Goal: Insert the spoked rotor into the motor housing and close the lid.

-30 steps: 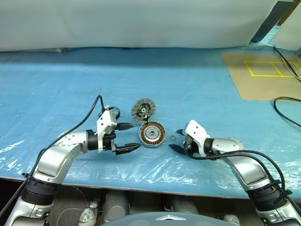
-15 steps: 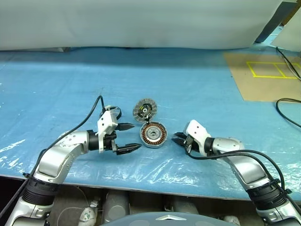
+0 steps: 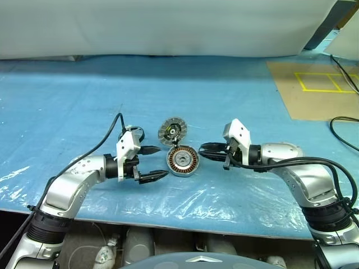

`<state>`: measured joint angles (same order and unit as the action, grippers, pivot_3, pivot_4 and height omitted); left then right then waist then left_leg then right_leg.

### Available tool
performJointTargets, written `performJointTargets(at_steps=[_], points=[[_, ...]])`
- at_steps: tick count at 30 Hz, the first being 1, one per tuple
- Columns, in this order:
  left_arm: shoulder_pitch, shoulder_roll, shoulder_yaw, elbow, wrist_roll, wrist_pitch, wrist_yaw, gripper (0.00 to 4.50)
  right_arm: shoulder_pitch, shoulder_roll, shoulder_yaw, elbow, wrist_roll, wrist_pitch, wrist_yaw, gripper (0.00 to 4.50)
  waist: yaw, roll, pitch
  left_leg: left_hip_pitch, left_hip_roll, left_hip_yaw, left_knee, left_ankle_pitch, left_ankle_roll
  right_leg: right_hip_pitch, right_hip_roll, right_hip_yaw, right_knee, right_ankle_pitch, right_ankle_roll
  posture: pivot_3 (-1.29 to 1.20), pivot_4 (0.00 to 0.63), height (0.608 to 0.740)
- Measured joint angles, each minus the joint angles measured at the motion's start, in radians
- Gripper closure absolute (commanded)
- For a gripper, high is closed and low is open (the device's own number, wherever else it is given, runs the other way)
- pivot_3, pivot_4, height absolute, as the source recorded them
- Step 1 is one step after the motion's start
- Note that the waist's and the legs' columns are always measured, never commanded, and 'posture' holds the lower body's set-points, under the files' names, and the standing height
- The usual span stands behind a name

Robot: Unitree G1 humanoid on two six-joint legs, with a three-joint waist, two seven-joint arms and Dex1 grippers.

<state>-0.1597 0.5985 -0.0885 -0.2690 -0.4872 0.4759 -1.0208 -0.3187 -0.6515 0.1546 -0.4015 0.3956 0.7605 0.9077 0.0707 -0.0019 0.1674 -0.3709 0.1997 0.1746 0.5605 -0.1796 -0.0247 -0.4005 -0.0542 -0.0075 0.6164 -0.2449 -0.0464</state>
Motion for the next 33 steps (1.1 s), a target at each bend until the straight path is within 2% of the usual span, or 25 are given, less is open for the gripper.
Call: performJointTargets(at_steps=[8, 14, 33], points=[[0.004, -0.010, -0.007, -0.002, 0.005, -0.022, 0.000, 0.00, -0.125, 0.079, 0.139, 0.223, -0.088, -0.114, 0.025, 3.93, -0.003, 0.000, 0.000, 0.000, 0.000, 0.000, 0.001, 0.000, 0.000, -0.001, 0.000, 0.000, 0.002, 0.000, 0.000, 0.00, 0.150, 0.740], [0.012, -0.011, -0.008, -0.002, 0.008, -0.040, 0.000, 0.00, -0.170, 0.141, 0.191, 0.336, -0.131, -0.184, 0.055, 3.93, -0.003, 0.000, 0.000, -0.003, 0.000, 0.001, 0.001, 0.000, 0.000, -0.002, 0.000, 0.000, 0.002, 0.000, 0.000, 0.00, 0.150, 0.740], [0.041, -0.015, -0.034, -0.001, 0.072, -0.141, -0.004, 0.00, -0.211, 0.144, 0.242, 0.458, -0.245, -0.367, 0.191, 3.93, -0.002, 0.000, 0.000, -0.002, 0.001, 0.001, 0.002, 0.000, 0.000, -0.002, 0.000, 0.000, 0.003, 0.000, 0.000, 0.00, 0.150, 0.740]])
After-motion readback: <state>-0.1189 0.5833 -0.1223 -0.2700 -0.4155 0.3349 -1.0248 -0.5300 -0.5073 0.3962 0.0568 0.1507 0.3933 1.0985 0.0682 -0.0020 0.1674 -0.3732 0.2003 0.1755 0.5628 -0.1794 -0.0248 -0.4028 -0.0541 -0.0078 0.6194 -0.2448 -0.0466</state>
